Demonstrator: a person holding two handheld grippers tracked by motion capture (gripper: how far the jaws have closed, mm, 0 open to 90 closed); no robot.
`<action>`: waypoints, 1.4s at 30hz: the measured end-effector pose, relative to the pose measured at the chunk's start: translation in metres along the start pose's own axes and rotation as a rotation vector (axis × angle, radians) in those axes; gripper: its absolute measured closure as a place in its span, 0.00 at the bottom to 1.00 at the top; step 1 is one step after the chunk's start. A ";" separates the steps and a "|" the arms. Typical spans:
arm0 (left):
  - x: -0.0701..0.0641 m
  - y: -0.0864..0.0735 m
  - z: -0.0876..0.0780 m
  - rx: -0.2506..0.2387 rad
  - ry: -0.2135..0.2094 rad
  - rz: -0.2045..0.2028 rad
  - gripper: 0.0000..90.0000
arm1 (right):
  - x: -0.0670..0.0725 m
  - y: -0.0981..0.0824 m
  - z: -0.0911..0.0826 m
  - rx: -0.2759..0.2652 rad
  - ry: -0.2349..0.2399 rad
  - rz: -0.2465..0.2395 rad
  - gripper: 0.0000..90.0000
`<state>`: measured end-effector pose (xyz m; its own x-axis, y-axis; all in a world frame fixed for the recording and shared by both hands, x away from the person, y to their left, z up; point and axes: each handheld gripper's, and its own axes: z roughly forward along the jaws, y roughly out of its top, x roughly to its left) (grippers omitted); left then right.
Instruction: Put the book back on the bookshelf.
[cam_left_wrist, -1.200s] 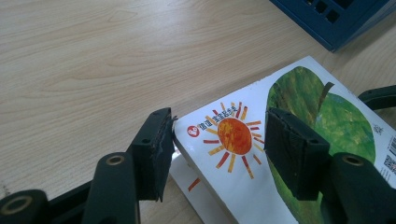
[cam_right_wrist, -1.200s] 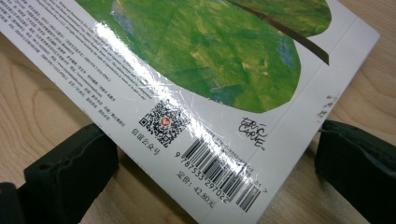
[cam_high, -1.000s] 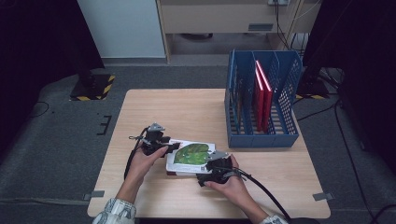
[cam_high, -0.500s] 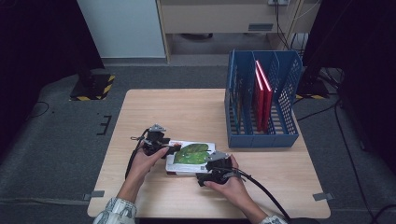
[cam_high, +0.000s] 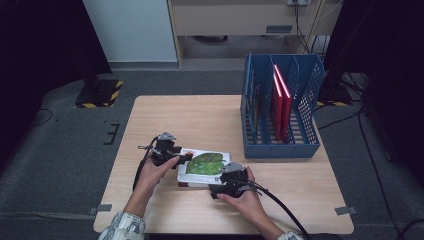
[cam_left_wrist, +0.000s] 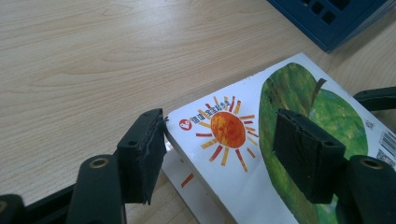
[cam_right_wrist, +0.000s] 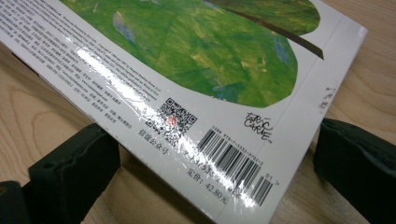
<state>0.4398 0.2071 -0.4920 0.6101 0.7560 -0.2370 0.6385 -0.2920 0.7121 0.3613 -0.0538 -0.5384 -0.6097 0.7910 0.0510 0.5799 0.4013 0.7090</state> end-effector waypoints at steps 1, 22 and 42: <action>0.001 -0.001 0.000 -0.003 -0.007 -0.003 0.37 | -0.001 0.000 0.000 -0.007 -0.004 0.006 0.02; 0.001 -0.009 -0.002 0.005 -0.015 -0.028 0.35 | -0.003 0.002 0.001 -0.014 -0.014 0.023 0.04; -0.003 -0.021 -0.002 0.037 -0.047 -0.033 0.31 | -0.005 0.002 0.000 -0.030 -0.008 0.046 0.07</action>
<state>0.4239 0.2124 -0.5049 0.6094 0.7375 -0.2911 0.6748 -0.2897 0.6788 0.3657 -0.0572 -0.5379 -0.5781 0.8121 0.0788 0.5909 0.3501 0.7268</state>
